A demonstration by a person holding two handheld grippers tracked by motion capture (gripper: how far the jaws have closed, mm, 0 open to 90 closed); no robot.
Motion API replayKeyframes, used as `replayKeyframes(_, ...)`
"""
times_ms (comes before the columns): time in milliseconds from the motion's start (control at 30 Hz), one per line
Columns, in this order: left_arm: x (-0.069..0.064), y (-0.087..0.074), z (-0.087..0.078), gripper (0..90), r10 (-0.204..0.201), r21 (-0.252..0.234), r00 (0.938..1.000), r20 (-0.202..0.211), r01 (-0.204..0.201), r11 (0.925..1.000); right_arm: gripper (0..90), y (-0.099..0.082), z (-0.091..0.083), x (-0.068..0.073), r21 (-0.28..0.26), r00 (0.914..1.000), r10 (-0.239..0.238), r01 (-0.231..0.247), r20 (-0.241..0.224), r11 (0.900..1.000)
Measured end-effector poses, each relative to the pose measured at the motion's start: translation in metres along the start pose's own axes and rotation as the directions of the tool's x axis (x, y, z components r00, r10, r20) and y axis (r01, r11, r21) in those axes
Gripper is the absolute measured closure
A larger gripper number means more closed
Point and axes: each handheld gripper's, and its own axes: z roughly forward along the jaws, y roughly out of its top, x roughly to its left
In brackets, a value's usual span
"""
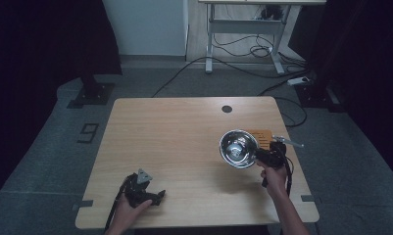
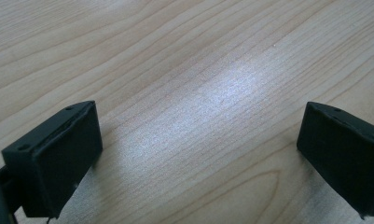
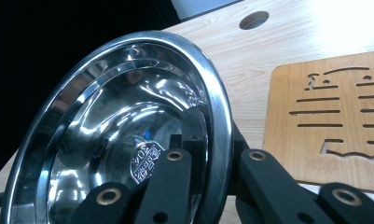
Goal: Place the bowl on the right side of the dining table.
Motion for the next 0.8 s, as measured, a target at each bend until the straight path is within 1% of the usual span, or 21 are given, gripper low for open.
replayKeyframes(267,0.000,0.000,0.000,0.0,0.000,0.000,1.0000,0.000,0.000,1.0000,86.2,0.004,-0.005,-0.004,-0.021,0.9999,0.003,-0.003,0.016,0.9998)
replayKeyframes(300,0.000,0.000,0.000,0.0,0.000,0.000,1.0000,0.000,0.000,1.0000,86.3,0.005,-0.006,-0.005,-0.030,0.9998,0.006,-0.006,0.018,0.9995)
replayKeyframes(567,0.000,0.000,0.000,0.0,0.000,0.000,1.0000,0.000,0.000,1.0000,86.3,0.007,-0.007,-0.011,-0.041,0.9995,0.014,-0.013,0.030,0.9991)
replayKeyframes(800,0.000,0.000,0.000,0.0,0.000,0.000,1.0000,0.000,0.000,1.0000,86.3,0.010,-0.008,-0.016,-0.048,0.9987,0.012,-0.010,0.050,0.9988)
